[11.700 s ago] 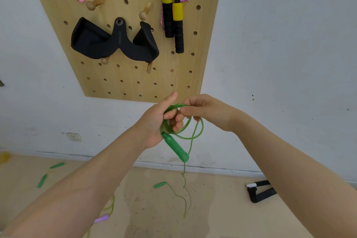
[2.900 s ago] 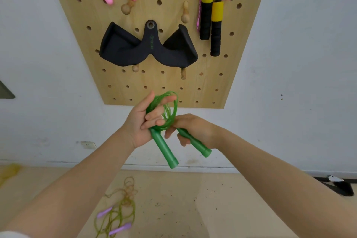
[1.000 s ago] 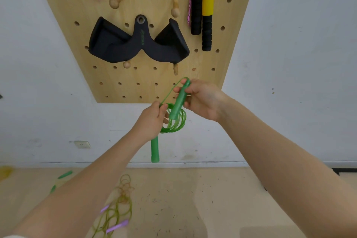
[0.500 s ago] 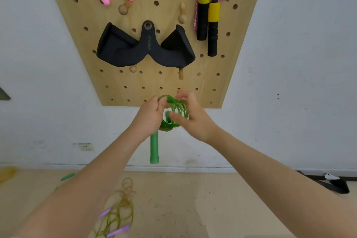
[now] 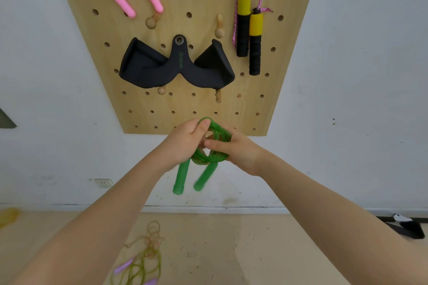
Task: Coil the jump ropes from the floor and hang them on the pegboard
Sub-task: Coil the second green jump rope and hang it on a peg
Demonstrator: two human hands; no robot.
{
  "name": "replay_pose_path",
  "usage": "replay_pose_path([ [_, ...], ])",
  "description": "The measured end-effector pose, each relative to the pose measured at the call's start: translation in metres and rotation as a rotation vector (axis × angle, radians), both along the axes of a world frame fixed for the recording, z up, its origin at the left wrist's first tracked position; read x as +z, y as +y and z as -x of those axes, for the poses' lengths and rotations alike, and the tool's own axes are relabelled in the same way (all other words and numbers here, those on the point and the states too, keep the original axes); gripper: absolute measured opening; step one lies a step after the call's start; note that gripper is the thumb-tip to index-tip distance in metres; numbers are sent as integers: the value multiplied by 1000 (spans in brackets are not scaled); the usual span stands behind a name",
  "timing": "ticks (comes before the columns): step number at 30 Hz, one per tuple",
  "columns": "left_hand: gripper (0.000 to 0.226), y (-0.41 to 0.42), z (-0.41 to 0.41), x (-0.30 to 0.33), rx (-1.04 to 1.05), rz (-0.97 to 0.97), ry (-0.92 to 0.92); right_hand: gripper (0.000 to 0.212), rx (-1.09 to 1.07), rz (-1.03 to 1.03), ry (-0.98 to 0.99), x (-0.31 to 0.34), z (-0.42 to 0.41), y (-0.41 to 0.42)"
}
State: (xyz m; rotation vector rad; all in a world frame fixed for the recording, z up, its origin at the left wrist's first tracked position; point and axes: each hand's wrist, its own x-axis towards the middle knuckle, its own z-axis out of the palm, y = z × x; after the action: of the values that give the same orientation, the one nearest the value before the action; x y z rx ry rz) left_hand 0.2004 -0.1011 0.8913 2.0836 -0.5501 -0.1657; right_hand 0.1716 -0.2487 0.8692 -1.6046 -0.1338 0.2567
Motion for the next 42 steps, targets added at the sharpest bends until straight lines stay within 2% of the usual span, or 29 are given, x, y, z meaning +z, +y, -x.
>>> replay_pose_path([
  [4, 36, 0, -1, 2, -29, 43, 42, 29, -104, 140, -15, 1, -3, -12],
  [7, 34, -3, -3, -1, -14, 10, 76, 30, -77, 278, -46, 4, -3, -17],
  [10, 32, -6, -8, 0, 11, -12, 74, 54, -145, 381, -210, 12, -5, -10],
  [13, 32, -9, -14, 8, 38, 36, 64, 39, -232, 512, -388, 17, -12, -1],
  [18, 34, -13, -32, 30, 60, 78, 3, 24, -233, 419, -411, 42, -29, -2],
  [24, 18, -19, -60, 59, 82, 300, -49, 19, -285, 245, -461, 79, -58, -10],
  [28, 14, -26, -79, 72, 72, 320, -96, 15, -234, 238, -518, 95, -75, -23],
  [35, 13, -29, -103, 91, 11, 445, 19, 12, -114, 240, -538, 123, -117, -44],
  [38, 12, -13, -115, 89, 53, 592, 108, 12, -26, 230, -534, 133, -134, -32],
  [42, 11, 21, -131, 85, 156, 689, 94, 15, 21, 170, -569, 134, -163, 0],
])
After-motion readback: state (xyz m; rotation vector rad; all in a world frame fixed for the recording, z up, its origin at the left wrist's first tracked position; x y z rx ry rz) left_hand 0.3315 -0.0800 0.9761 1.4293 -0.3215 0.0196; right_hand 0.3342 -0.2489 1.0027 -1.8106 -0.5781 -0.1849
